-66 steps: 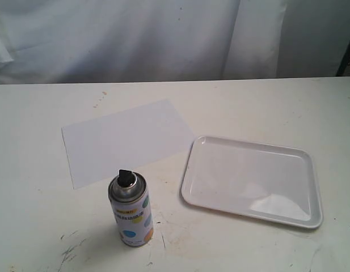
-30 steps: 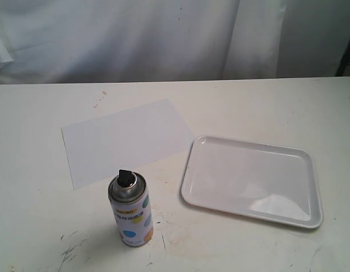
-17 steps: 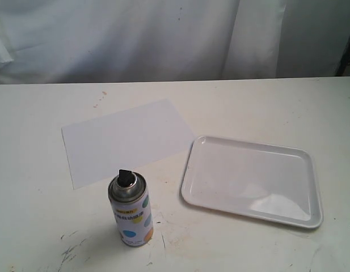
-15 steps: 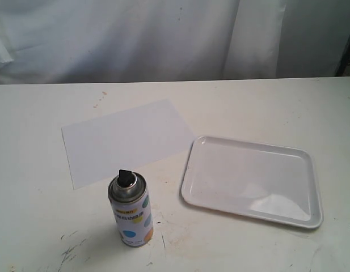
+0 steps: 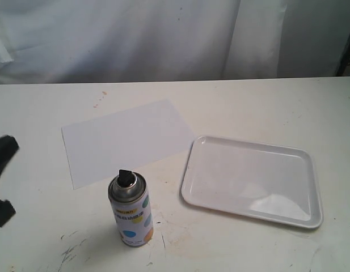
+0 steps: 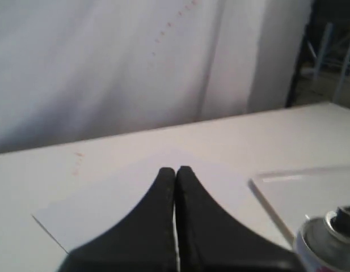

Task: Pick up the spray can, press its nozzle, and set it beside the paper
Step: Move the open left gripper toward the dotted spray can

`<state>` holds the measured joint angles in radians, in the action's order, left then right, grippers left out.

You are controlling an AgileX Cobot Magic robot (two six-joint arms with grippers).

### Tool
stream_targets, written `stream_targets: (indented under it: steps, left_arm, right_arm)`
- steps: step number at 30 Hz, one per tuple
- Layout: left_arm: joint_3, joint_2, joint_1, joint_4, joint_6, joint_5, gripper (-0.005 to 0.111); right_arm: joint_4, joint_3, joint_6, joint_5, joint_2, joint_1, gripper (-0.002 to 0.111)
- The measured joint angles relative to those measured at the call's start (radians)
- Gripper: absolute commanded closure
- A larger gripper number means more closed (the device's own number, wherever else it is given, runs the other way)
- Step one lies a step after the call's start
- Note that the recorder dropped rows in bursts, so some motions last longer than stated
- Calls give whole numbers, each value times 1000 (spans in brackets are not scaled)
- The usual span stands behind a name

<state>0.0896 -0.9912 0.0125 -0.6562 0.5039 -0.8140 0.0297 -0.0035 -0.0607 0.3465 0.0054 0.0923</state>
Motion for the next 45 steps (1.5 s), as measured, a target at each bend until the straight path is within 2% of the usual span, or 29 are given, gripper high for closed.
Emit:
stream_targets:
  steps: [7,22,29,36,38,41,43,45]
  left_arm:
    - [-22,-152,0,-152,21,-62,107]
    - [-22,-326,0,-431,86,-104,107]
    - [-23,-364,0,-465,90,-208,107]
    - [-23,-375,0,-466,179,-233,106]
    - [-23,-375,0,-466,186,-233,102]
    - [-23,-375,0,-476,190,-234,87]
    - [-23,-375,0,-482,192,-236,71]
    - [-23,-375,0,-485,192,-244,47]
  right_arm:
    - [0,0,0,0,0,0,108]
    - [0,0,0,0,0,0,108]
    - [0,0,0,0,0,0,108]
    - [0,0,0,0,0,0,108]
    - [0,0,0,0,0,0,108]
    - [0,0,0,0,0,0,108]
    - [0,0,0,0,0,0,108]
    - [0,0,0,0,0,0,108]
